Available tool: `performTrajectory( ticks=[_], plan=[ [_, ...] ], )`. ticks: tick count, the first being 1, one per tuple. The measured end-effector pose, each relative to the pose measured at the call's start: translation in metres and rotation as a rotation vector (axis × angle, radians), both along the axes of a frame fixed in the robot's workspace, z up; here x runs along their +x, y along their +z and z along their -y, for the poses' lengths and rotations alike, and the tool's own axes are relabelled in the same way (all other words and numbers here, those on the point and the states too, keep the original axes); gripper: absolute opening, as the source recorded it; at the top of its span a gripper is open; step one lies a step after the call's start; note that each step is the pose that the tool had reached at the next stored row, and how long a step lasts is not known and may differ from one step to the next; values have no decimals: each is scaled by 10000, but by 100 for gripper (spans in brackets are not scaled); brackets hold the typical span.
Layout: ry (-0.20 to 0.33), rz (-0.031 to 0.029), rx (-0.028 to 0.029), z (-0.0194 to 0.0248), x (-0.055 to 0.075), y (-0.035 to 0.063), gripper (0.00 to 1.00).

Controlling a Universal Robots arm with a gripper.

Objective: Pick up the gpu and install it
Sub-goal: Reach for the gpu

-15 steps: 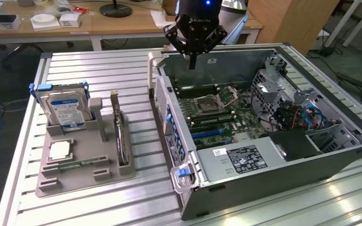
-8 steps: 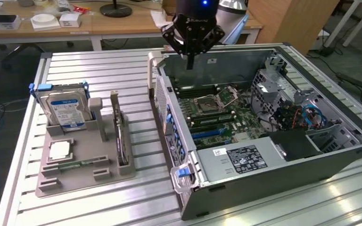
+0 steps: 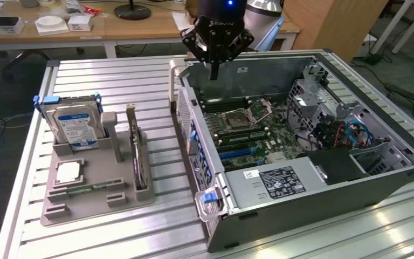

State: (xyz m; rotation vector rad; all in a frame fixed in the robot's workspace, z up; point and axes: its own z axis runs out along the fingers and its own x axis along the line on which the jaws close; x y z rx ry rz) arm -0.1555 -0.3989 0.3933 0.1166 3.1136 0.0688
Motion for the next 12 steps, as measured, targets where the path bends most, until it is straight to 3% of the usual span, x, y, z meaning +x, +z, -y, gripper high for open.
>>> performTrajectory(
  ticks=[12],
  plan=[
    [0,-1,0,0,-85,0,10]
  ],
)
